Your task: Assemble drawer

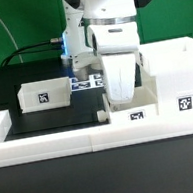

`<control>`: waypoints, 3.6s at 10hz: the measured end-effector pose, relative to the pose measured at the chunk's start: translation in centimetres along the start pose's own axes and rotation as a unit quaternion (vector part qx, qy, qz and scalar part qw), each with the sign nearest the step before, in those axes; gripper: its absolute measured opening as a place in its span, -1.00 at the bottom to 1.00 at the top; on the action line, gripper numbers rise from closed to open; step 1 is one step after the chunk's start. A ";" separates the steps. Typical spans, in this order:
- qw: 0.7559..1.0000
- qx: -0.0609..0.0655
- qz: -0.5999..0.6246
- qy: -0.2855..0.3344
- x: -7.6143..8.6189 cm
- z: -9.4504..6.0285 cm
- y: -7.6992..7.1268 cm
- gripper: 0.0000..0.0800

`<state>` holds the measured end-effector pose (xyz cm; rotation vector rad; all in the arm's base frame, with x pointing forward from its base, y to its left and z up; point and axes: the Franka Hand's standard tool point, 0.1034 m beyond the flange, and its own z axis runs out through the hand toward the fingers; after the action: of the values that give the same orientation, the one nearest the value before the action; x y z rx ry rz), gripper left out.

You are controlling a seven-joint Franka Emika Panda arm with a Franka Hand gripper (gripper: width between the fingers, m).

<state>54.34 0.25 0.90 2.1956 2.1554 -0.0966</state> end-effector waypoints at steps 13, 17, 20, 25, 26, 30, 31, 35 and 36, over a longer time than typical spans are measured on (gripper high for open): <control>1.000 0.015 0.022 -0.012 -0.5 -3.4 0.4 0.51; 0.999 0.013 0.029 -0.023 -3.9 -6.2 1.0 0.62; 1.000 0.019 -0.001 -0.014 -7.4 -4.6 0.3 0.62; 0.996 0.042 -0.012 0.073 -8.9 -1.0 -0.7 0.62; 0.996 0.049 -0.005 0.079 -8.6 -0.7 -0.3 0.62; 0.995 0.058 0.021 0.084 -6.1 0.1 0.2 0.62; 0.994 0.057 0.043 0.083 -4.2 -0.1 0.5 0.62; 0.994 0.065 0.068 0.056 -3.1 -0.3 0.6 0.62; 0.994 0.065 0.074 0.054 -2.7 -0.6 0.9 0.62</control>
Offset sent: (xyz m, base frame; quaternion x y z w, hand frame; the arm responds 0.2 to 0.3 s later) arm 0.0033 0.0138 -0.0045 -0.0081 0.0100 0.0232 0.9996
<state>55.17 -2.43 1.73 2.4802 2.0854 -0.1164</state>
